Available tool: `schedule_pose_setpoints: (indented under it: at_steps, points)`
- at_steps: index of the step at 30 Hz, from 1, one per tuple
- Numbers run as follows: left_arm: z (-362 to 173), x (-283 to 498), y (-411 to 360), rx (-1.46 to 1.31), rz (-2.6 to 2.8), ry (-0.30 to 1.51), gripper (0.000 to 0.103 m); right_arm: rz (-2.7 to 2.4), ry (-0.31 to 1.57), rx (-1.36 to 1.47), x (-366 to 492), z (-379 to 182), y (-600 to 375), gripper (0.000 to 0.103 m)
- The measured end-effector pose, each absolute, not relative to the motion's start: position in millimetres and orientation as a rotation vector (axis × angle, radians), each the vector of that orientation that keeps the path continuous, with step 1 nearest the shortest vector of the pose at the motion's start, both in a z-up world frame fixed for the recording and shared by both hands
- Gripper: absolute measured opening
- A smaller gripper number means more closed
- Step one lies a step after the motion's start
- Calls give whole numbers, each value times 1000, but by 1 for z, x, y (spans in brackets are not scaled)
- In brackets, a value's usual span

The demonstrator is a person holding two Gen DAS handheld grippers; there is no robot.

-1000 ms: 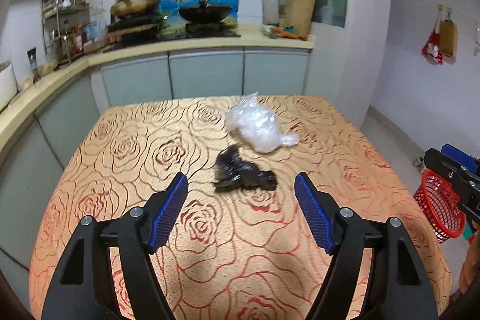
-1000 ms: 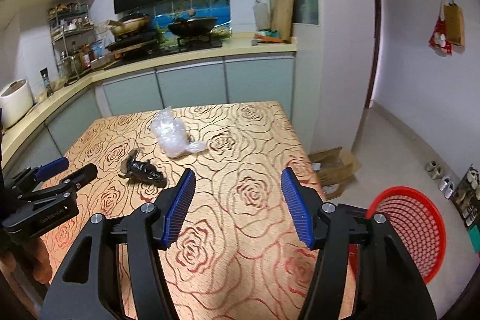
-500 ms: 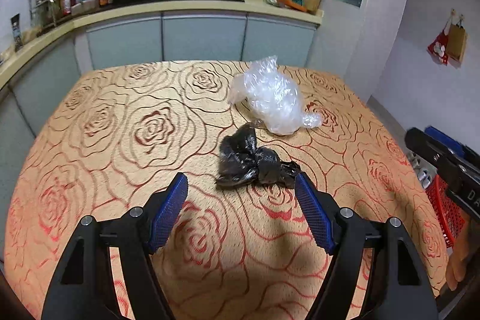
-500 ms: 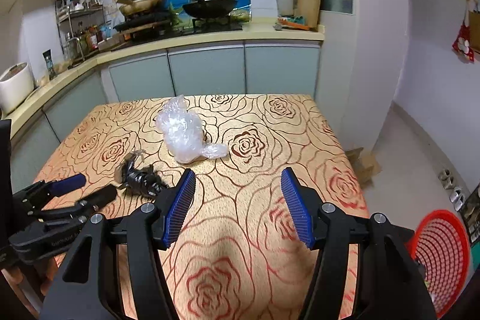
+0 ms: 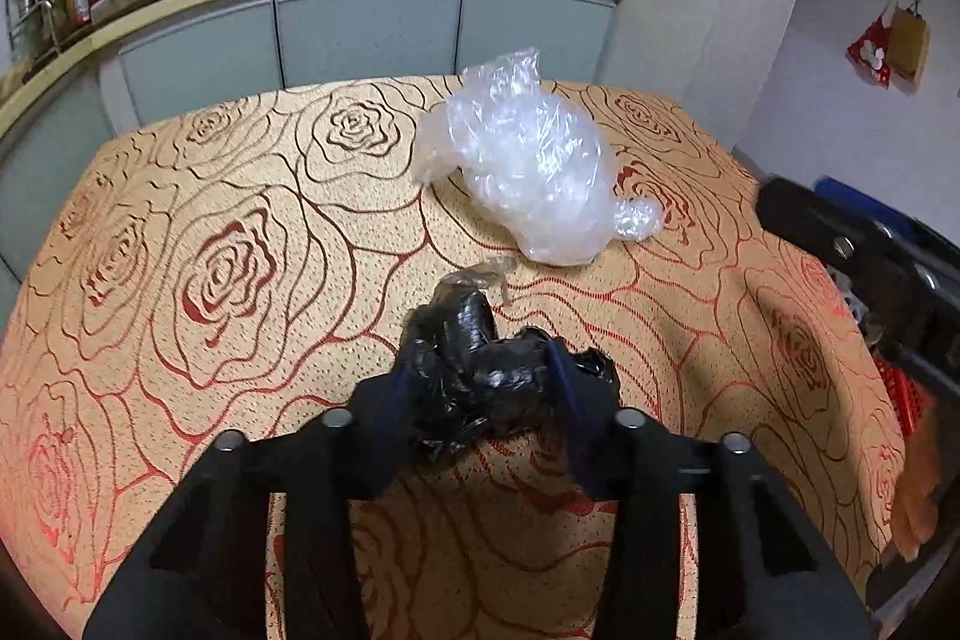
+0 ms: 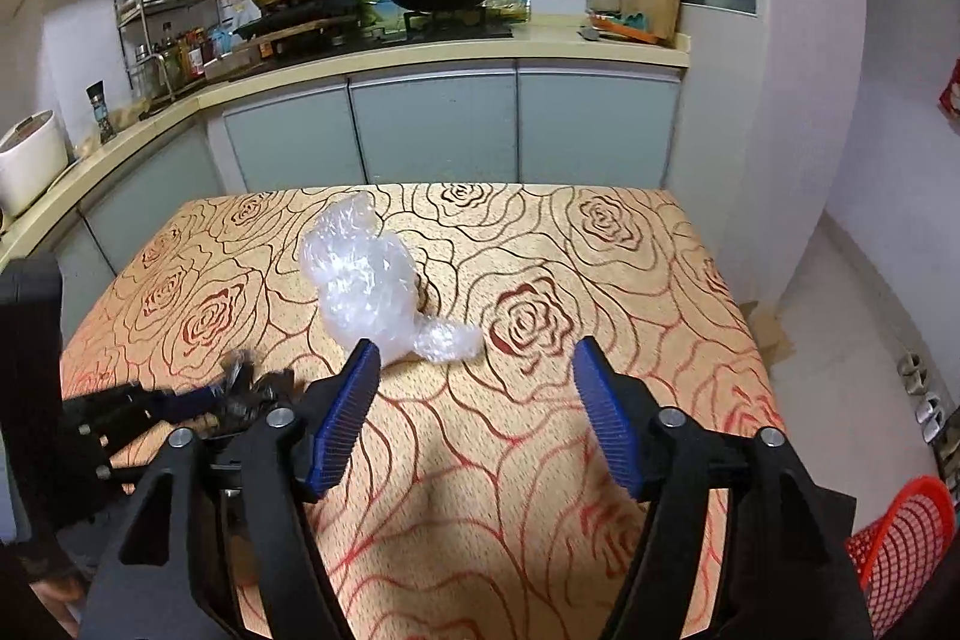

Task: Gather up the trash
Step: 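Grasp the black plastic bag with the left gripper, then grasp the clear plastic bag with the right gripper while the left holds the black bag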

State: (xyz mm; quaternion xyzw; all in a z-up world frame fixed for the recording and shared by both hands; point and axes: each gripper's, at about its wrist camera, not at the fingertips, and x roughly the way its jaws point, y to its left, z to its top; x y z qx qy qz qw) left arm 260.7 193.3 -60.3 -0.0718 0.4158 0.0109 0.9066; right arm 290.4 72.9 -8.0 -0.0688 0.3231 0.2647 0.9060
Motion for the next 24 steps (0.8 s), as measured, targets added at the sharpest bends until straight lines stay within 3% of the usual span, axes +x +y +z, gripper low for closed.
schedule_pose_setpoints:
  at_steps: [5, 19, 21, 23, 24]
  points:
    - [-57, 250, 202, -127, 38, 843, 27, 592, 684, -160, 303, -13, 99, 75]
    - [-35, 222, 236, -120, 168, 754, 26, 626, 743, -253, 341, -41, 170, 76]
    - [-33, 221, 238, -116, 183, 747, 26, 631, 752, -263, 342, -45, 174, 71]
    - [-32, 219, 241, -111, 195, 741, 26, 651, 769, -274, 342, -48, 177, 52]
    - [-31, 218, 242, -113, 198, 738, 26, 653, 764, -281, 340, -47, 177, 50]
